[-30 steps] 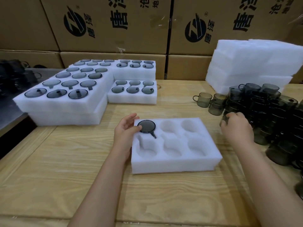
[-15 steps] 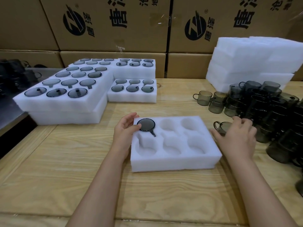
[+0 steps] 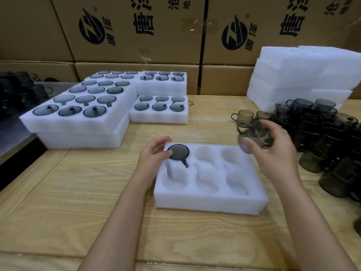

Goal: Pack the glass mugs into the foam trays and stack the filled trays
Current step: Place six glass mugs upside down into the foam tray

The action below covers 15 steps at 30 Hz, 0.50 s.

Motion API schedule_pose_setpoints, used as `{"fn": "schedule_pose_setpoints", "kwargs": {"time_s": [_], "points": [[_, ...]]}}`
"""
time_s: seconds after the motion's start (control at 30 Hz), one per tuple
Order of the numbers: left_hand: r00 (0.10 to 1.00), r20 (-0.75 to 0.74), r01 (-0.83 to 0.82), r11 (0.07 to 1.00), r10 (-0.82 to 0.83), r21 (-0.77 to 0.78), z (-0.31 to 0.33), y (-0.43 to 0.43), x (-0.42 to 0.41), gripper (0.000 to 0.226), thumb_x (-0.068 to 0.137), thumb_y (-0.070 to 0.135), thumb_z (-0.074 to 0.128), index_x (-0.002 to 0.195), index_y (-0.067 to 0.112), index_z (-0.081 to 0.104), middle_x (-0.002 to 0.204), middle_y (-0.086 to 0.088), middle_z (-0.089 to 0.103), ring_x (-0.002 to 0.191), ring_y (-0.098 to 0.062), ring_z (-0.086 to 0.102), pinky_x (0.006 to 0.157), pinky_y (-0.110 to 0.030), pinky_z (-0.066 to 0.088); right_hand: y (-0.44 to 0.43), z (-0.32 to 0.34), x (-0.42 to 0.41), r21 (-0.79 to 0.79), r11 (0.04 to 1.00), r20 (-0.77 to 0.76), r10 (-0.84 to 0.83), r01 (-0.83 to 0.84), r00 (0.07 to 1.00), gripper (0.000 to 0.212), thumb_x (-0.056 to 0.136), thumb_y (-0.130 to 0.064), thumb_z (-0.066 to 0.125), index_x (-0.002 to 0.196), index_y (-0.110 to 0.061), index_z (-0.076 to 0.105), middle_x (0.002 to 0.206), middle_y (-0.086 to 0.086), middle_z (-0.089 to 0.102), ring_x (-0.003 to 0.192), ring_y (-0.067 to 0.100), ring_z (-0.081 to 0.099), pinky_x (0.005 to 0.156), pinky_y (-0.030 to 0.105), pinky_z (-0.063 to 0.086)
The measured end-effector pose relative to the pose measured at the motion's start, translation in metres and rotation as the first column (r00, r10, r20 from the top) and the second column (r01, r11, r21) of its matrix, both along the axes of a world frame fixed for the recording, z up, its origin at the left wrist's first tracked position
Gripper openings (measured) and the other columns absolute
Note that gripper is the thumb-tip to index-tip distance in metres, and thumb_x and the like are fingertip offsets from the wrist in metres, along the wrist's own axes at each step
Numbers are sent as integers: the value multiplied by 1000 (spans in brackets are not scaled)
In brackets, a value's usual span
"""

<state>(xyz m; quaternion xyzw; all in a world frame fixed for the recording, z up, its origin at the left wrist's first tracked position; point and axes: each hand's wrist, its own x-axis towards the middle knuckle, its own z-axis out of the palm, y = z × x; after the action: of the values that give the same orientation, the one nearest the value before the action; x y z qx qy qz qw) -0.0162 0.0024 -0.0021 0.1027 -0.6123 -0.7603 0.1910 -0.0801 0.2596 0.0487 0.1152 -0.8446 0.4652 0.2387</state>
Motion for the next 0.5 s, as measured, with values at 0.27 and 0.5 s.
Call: {"fn": "schedule_pose_setpoints", "kwargs": {"time_s": [0.27,0.5], "points": [[978,-210,-76,933,1,-352,20,6,13,34,86,30,53,120,28,60,139,10,51,137,2,31,108,-17,28,-84,38,13,234,743,114,620,-627,777,57,81,-22,71,132,-24,47,127,-12,48,98,-2,45,88,8,34],[936,-315,52,949,-155,-312,37,12,19,36,83,11,56,118,19,57,108,11,69,104,-8,63,88,-22,47,-90,36,5,-240,586,236,808,-774,539,66,75,-9,62,136,-22,41,135,-1,46,126,11,44,105,28,38]]}}
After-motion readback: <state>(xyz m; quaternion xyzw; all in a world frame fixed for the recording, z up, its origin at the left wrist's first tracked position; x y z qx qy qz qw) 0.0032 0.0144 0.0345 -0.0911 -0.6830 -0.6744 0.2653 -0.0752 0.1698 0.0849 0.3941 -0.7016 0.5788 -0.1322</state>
